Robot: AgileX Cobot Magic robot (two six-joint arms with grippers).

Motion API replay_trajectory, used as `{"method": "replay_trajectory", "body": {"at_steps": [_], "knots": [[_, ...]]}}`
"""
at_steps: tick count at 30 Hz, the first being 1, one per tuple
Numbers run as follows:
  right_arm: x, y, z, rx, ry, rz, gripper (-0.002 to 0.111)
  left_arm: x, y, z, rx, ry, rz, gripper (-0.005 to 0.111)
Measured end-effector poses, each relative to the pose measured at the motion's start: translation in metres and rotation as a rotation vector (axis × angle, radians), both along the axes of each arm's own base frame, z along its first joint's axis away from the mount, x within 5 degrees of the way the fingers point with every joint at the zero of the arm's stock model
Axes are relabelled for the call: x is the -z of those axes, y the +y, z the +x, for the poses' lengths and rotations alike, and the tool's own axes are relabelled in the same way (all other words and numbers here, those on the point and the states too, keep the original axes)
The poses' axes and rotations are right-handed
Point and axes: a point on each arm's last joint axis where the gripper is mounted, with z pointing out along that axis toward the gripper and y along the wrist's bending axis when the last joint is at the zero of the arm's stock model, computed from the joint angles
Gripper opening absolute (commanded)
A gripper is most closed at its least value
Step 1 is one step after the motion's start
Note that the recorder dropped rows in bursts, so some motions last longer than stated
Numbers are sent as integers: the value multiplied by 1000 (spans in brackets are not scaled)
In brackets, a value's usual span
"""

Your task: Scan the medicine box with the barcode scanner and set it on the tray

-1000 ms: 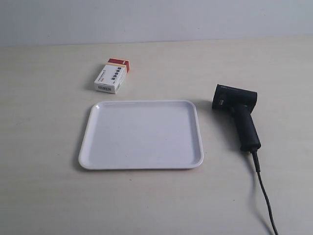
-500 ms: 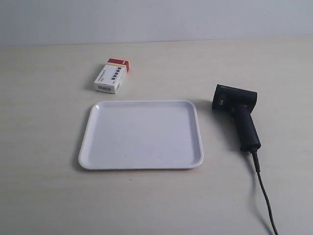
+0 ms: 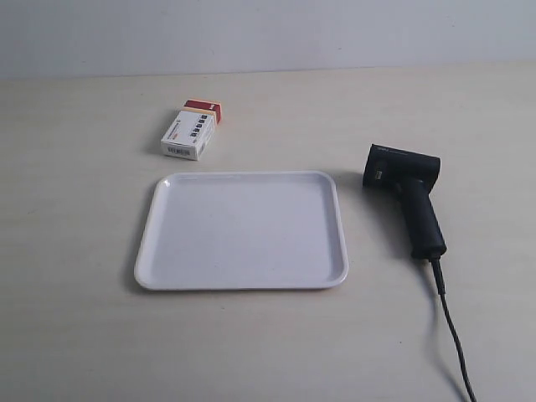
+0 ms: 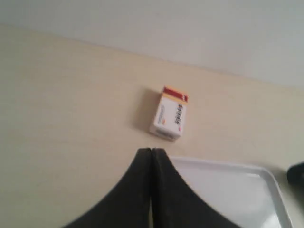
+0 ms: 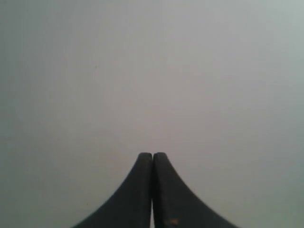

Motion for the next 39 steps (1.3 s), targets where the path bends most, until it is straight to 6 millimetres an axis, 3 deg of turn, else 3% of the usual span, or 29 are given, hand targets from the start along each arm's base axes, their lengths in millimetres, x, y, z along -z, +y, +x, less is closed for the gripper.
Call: {"method": "replay_trajectory", "body": {"at_steps": [4,10,13,19,29,33,36,39], "knots": [[15,1,2,-19,176,27,0,24,-32,14,199,75,90,0],[55,3,-3,-27,641,74,0,17,-35,21,161,-20,43,0],[67,4,-9,-35,795,114,0,17,-35,21,157,-24,38,0],[71,5,-12,-40,850,126,0,17,-35,21,156,-24,36,0],[63,5,-7,-37,760,152,0,11,-34,25,124,-92,25,1],[61,4,-6,-36,734,158,0,-1,-41,47,129,-99,25,26],[61,4,-6,-36,734,158,0,-7,-54,77,183,-43,73,64],[62,4,-7,-36,741,156,0,-4,-66,107,224,16,118,79]]}}
